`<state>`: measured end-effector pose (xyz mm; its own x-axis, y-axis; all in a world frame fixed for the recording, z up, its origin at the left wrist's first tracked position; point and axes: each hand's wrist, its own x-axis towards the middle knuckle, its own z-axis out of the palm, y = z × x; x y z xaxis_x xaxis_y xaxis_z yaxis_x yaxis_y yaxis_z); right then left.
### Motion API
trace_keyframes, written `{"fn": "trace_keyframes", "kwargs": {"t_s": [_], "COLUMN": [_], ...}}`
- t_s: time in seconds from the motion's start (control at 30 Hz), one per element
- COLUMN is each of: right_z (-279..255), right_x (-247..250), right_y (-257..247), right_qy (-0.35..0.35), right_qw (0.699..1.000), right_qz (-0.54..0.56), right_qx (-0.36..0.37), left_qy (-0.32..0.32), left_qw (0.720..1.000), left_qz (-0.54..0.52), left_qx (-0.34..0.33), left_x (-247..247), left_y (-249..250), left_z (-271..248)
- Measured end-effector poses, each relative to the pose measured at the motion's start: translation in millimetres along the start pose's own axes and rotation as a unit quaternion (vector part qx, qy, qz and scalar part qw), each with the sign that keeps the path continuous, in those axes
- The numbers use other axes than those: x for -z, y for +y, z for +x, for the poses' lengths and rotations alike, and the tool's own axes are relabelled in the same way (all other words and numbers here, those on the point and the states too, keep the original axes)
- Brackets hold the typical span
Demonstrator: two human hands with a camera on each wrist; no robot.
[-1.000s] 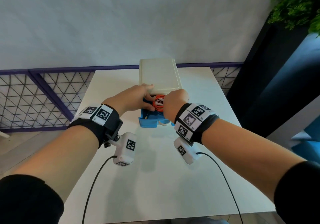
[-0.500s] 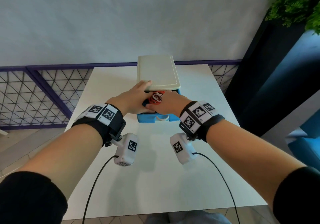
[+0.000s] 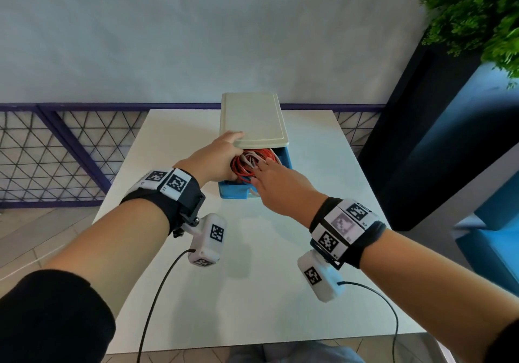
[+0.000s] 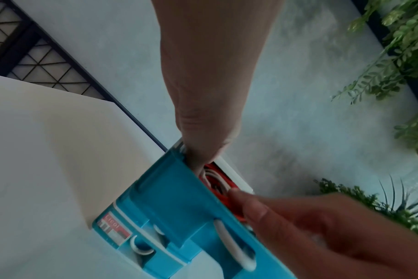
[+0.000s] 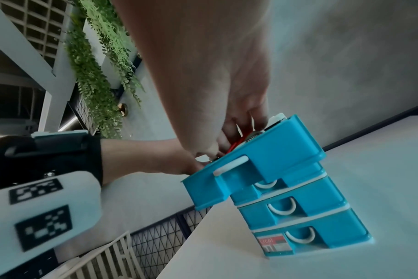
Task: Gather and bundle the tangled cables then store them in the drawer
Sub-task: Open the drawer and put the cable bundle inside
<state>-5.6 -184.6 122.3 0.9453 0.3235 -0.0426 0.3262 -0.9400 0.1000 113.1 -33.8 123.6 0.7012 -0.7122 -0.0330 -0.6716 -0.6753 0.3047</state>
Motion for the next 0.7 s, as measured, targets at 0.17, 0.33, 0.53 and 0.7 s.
{"fn": "trace_keyframes", "kwargs": {"t_s": [0.17, 0.33, 0.53, 0.7], "right_z": [12, 17, 26, 21], "right_x": [1, 15, 13, 11], "right_y": [3, 4, 8, 14], "right_qy": [-0.032, -0.086, -0.140, -0.099], "right_qw": [0.996, 0.992, 0.982, 0.991], "right_qz": [-0.069, -0.086, -0.116, -0.080], "right_qx": [0.034, 0.030, 0.052, 0.051], "left_qy": [-0.052, 0.000, 0.013, -0.067], "left_qw": [0.998, 0.998, 0.996, 0.995], "left_qz": [-0.029, -0.047, -0.051, 0.024], "left_qx": [0.024, 0.044, 0.072, 0.065], "left_x": [19, 25, 24, 20], "left_y": [2, 8, 15, 11], "left_z": [-3, -10, -18, -28]}}
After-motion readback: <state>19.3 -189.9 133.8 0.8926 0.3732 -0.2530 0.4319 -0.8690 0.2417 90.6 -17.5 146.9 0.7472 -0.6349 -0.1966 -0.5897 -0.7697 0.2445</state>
